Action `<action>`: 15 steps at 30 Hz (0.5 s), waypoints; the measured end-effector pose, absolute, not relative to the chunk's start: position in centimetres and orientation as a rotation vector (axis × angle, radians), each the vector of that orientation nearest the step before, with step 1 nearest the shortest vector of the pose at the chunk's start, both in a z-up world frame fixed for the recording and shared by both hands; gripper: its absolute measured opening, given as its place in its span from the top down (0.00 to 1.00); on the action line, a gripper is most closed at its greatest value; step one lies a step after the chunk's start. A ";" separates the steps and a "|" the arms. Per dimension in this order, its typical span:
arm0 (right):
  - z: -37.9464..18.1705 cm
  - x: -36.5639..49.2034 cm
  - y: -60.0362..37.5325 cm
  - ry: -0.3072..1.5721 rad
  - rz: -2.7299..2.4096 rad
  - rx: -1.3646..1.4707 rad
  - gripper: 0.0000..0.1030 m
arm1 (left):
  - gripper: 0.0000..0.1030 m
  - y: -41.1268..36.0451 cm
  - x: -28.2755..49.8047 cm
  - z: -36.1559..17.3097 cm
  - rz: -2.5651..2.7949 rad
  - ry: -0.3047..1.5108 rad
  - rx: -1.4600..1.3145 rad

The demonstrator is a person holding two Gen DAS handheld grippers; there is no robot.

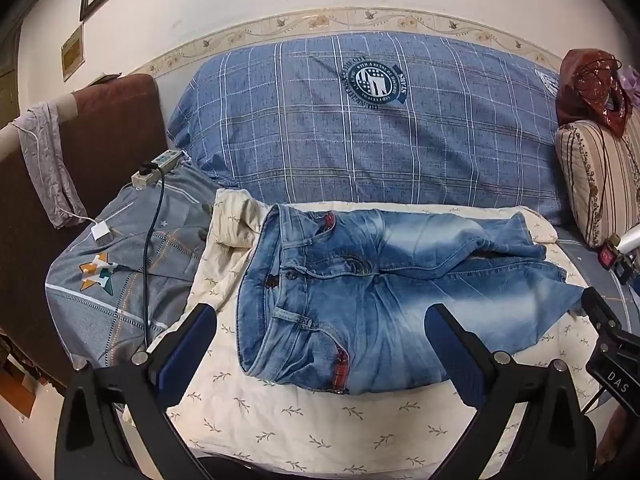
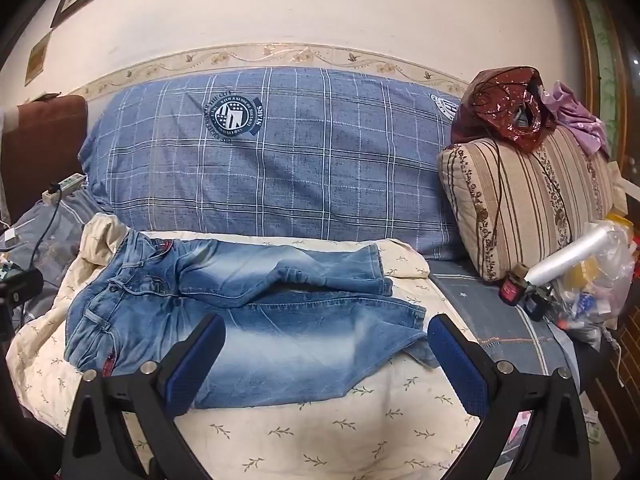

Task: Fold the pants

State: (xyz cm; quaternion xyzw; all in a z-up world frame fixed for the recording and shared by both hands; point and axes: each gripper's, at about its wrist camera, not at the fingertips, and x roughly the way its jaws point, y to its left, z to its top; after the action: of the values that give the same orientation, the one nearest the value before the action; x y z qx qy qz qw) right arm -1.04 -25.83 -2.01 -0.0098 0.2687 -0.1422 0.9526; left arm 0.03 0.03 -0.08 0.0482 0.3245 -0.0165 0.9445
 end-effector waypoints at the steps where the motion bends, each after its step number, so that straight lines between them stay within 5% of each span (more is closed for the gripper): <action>1: -2.0 -1.0 -25.8 0.550 -0.290 -0.020 0.01 | 0.00 0.1 0.0 -0.1 -0.034 0.663 0.098; 15: -2.5 -0.7 -26.0 0.566 -0.296 -0.018 0.01 | 0.00 -0.1 0.1 -0.9 -0.031 0.661 0.104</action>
State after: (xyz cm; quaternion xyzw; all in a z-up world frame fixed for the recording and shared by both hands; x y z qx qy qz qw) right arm -0.71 -26.02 -2.49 -0.0087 0.2782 -0.1456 0.9494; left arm 0.12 -0.09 -0.86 0.0512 0.3242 -0.0152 0.9445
